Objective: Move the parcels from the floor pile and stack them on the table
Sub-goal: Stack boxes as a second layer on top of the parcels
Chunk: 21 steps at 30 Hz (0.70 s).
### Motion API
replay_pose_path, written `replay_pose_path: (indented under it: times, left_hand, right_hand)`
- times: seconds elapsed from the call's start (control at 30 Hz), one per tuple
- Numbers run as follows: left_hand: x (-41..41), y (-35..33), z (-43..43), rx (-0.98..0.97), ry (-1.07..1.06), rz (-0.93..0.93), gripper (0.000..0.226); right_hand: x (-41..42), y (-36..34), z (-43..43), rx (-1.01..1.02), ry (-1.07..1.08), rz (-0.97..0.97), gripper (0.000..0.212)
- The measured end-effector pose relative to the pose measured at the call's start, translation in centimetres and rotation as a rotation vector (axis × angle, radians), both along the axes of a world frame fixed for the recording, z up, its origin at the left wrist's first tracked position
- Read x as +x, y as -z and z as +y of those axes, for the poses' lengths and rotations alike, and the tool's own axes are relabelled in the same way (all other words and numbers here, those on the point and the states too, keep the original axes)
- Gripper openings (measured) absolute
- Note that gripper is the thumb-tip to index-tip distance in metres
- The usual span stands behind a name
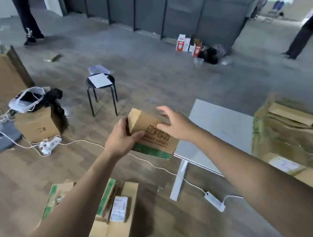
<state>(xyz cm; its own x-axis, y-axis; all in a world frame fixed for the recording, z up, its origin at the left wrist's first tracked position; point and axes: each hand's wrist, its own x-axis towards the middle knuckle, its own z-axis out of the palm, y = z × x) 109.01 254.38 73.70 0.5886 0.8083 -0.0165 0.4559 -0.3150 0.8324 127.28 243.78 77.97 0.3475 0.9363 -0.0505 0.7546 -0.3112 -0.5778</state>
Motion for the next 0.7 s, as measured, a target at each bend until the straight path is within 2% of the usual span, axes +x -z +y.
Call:
replay_pose_path:
  times: [0.07,0.17,0.37,0.5,0.57,0.7]
  left_hand:
    - [2.5,-0.5,-1.5,-0.133,0.008,-0.102,0.075]
    - [7.1,-1.0,-4.4,-0.289,0.035,-0.217,0.059]
    - [17.9,-1.9,-12.4,-0.462,0.069,-0.34,0.041]
    - [25.1,-2.5,-18.6,-0.576,0.093,-0.339,0.042]
    - [28.5,-2.7,-21.6,-0.586,0.128,-0.31,0.031]
    - [34.1,-2.5,-26.6,-0.584,0.19,-0.209,0.033]
  right_hand:
    - [2.5,-0.2,-2.9,0.016,0.105,-0.033,0.057]
    - [6.7,-0.2,-7.6,0.063,0.254,-0.084,0.053]
    - [15.7,0.1,-18.8,0.185,0.514,-0.093,0.05]
    - [21.9,0.3,-26.3,0.19,0.668,0.052,0.053]
    - [24.6,0.6,-29.7,0.194,0.687,0.169,0.051]
    - [29.1,1.1,-35.5,0.248,0.736,0.379,0.044]
